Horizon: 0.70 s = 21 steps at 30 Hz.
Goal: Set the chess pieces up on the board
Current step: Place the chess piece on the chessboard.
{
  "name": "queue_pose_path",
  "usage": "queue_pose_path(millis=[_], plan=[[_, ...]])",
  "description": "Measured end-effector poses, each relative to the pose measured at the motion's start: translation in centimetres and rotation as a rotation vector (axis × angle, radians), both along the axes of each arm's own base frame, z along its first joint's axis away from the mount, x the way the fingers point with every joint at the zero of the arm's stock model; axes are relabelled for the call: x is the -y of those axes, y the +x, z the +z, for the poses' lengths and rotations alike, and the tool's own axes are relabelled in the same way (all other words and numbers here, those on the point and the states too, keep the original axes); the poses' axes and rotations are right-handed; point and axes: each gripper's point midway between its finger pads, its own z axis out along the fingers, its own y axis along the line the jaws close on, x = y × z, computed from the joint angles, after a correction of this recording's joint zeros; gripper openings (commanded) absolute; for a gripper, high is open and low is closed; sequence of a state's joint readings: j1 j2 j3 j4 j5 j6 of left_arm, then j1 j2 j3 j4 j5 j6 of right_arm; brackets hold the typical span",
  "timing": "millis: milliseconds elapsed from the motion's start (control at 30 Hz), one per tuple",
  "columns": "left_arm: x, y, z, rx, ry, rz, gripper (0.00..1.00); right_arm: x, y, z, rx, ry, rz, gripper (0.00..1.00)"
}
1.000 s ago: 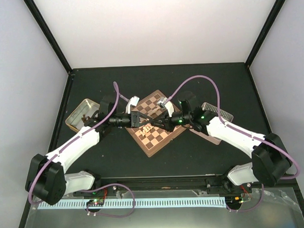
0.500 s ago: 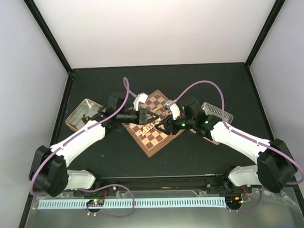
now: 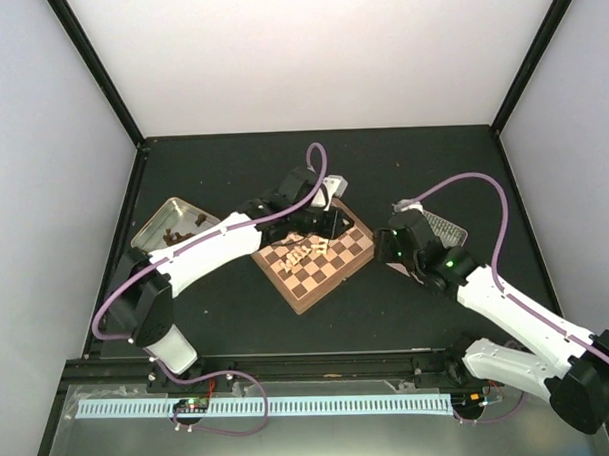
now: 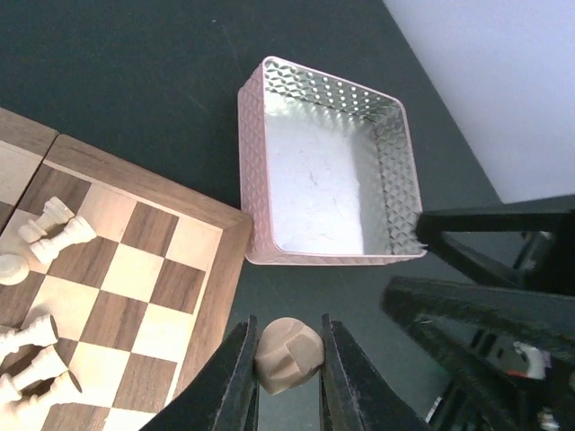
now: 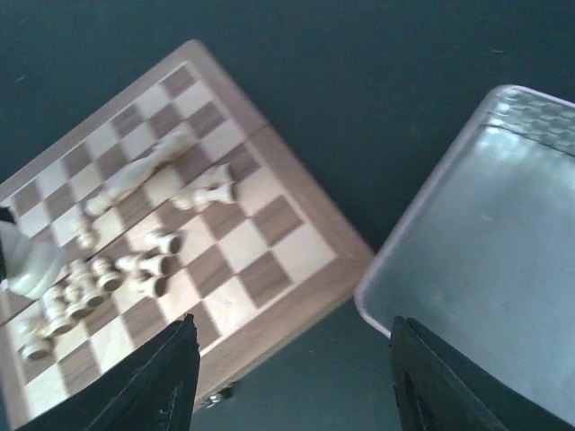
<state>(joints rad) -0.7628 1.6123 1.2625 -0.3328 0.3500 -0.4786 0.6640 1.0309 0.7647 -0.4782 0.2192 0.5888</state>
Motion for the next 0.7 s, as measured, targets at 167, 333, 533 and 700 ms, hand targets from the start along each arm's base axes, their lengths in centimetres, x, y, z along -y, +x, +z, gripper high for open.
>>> queue_pose_path(millis=[167,333,533,700], plan=[[1.2,0.6,-2.0,-0.006,0.072,0.062,0.01,3.1,-0.7,-0.2,0.008,0.007,-0.161,0.59],[2.5,0.3,-7.0,-0.053,0.188,0.074,0.01,4.7,-1.3,-0.9,0.002,0.009,-0.25,0.59],[4.4,1.2,-10.3,-0.054,0.267,0.085,0.02,6.5,-1.9,-1.0,0.036,0.041,-0.339,0.59],[5.0,2.6,-11.6,-0.032,0.304,0.108,0.02,6.8,-2.1,-1.0,0.056,0.064,-0.353,0.59]])
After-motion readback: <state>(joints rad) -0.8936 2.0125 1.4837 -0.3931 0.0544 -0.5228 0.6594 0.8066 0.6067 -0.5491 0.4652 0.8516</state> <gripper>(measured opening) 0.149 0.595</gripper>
